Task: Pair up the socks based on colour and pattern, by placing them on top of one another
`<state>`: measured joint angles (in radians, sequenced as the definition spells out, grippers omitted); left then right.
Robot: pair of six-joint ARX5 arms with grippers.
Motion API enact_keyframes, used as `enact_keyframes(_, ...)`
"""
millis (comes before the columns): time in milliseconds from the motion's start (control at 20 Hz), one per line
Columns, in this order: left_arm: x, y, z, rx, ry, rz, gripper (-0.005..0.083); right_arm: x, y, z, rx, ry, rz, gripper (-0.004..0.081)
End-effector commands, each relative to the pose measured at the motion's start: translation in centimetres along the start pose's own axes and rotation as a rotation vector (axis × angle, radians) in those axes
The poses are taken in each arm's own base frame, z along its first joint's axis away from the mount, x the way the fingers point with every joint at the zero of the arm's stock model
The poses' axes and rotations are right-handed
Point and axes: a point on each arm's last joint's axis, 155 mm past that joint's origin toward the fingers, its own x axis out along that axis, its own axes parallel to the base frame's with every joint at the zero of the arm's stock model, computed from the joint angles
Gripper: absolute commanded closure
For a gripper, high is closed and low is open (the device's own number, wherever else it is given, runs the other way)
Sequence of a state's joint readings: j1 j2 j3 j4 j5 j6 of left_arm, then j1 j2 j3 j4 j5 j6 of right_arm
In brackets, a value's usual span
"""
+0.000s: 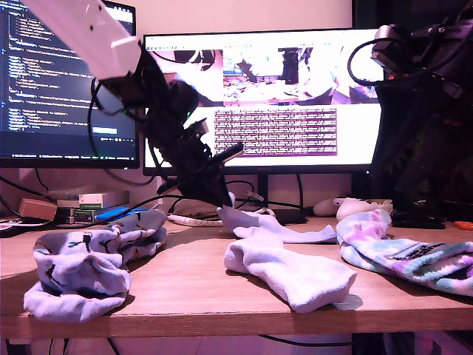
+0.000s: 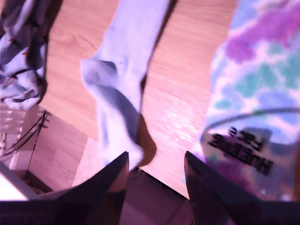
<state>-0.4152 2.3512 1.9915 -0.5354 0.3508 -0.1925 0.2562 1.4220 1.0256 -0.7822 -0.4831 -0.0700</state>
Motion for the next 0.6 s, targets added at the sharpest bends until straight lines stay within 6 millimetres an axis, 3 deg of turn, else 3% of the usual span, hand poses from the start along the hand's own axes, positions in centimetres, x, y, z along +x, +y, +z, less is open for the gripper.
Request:
enact_keyframes(0,-2.5,-1.7,1.1,0.054,-0.022,-0.016,0.0797,0.2,1.5,0.4,-0.048,-0.012,0.039,0.0442)
enact_keyframes(250,-6.7,-3.8,3.1,0.105,-0.075,-0.032,0.0797,1.0,4.0,1.6,-0.147,-0.054,0.073,0.0442)
enact_keyframes(400,-9.0,-5.3,2.6,0.100,-0.048,-0.061,0.0797,1.0,3.8,2.5,-0.166,-0.086,0.056,0.0442)
enact_keyframes(550,-9.8,-6.3,1.7,0.118,-0.017,-0.063,0.0797,1.0,3.5,2.6,-0.164,-0.090,0.045,0.0442)
